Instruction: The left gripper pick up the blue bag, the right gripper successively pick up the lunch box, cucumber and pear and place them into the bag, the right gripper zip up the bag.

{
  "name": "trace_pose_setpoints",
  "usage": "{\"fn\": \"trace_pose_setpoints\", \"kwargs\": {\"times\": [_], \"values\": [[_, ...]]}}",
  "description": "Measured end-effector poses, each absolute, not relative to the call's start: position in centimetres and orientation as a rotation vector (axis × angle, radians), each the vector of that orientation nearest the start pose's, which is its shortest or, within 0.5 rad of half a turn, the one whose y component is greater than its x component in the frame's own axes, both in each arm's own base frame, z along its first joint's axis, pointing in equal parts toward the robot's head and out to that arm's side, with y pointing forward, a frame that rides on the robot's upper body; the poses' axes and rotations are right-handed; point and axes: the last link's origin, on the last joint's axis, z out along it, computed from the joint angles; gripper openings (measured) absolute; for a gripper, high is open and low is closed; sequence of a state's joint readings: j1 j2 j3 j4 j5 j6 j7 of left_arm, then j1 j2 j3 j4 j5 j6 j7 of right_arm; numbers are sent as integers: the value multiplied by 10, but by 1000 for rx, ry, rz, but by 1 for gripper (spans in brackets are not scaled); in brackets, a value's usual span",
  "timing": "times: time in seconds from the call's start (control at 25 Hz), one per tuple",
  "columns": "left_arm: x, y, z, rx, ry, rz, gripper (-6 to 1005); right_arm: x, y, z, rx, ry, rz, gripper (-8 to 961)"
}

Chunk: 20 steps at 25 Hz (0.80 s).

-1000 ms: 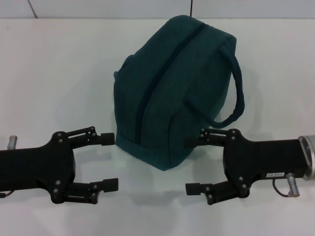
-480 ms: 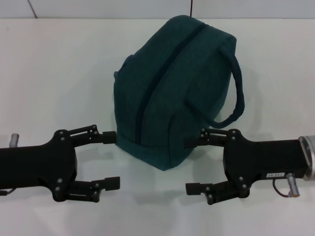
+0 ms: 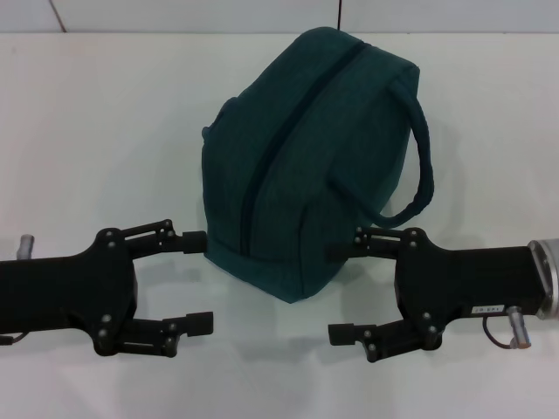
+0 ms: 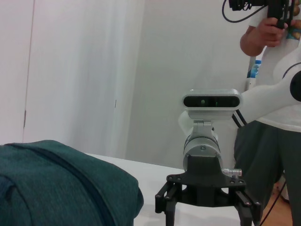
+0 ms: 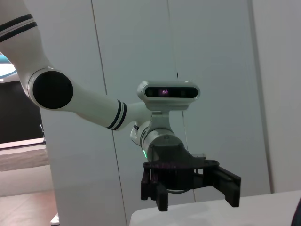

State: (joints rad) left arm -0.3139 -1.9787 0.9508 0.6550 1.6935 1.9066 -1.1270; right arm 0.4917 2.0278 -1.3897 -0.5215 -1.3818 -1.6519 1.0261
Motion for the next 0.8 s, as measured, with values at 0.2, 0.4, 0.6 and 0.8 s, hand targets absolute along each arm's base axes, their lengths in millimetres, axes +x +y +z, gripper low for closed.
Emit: {"fn": "trace_pose_setpoints", "kwargs": {"times": [0.2,0.4,0.6,0.8], "values": [[-276,246,29,-2887,-268,-1014,879,214,280,-47,-2980,92,1067,888],[-274,249,29,-2887,-258,-1016,879,214,280,-47,-2980,93,1066,888],[-272,252,29,-2893,-260,-1018,879,214,280,-47,-2980,92,1066,888],[-270,254,30,-2896,-249,-1019,880,214,280,-47,-2981,90,1065,888]]}}
